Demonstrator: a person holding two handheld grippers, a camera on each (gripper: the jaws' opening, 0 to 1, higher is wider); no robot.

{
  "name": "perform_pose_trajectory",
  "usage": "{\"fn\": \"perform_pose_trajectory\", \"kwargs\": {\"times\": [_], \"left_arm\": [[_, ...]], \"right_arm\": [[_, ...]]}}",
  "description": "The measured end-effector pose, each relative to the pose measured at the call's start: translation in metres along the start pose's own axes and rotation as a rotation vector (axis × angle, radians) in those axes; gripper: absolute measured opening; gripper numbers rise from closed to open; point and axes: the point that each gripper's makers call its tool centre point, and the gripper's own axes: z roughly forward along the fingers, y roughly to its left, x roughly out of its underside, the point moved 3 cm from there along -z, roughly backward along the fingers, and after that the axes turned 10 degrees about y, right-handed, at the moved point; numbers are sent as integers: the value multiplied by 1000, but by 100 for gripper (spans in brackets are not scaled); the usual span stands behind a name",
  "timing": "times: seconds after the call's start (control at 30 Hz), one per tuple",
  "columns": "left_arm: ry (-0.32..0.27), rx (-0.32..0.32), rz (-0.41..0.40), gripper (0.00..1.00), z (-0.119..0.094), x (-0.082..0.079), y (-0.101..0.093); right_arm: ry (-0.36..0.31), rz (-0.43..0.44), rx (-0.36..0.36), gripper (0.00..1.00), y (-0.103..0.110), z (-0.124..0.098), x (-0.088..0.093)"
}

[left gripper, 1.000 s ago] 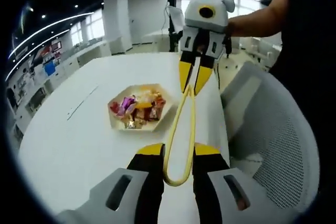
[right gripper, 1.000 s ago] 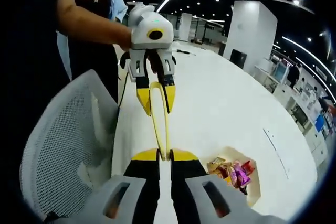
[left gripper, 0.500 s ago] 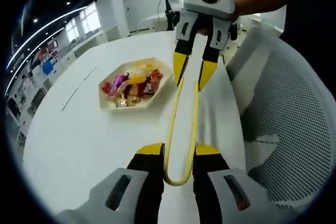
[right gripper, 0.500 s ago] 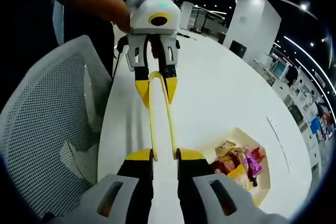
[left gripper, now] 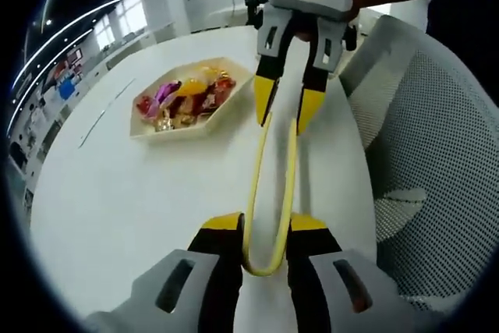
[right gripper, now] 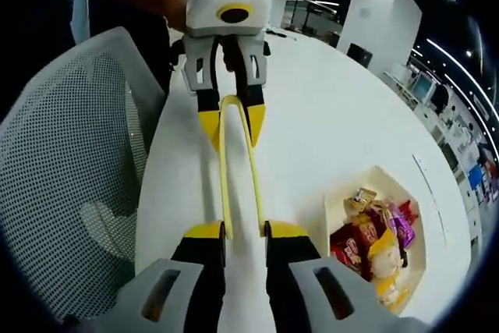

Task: Place the target food into the container with the food tongs after gripping and lifting it, then release it inside without dropping or visibly crushing the food.

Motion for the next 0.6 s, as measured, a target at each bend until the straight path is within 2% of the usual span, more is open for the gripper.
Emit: {"fn": "perform_pose_trajectory", "kwargs": {"times": [0.03, 0.07, 0.13, 0.3, 0.4, 0.47, 0.6], "left_arm": [[4, -1, -18, 17, 1, 2, 2], [19, 7, -68, 18, 1, 5, 1], [17, -2, -36, 18, 2, 7, 5], [28, 1, -57, 18, 0, 9, 6], [44, 1, -62, 18, -3, 16, 7], [21, -4, -83, 18, -5, 17, 9], [24, -4, -85, 21, -4, 21, 6]], "right_arm": [[-2, 3, 0, 18, 0, 1, 0], [-3, 4, -6, 18, 0, 1, -1], [-7, 2, -8, 18, 0, 3, -2], [-13, -2, -14, 19, 0, 5, -2], [20, -19, -24, 18, -1, 9, 6], [-12, 0, -23, 18, -5, 9, 2], [12, -17, -20, 20, -3, 12, 4]]}}
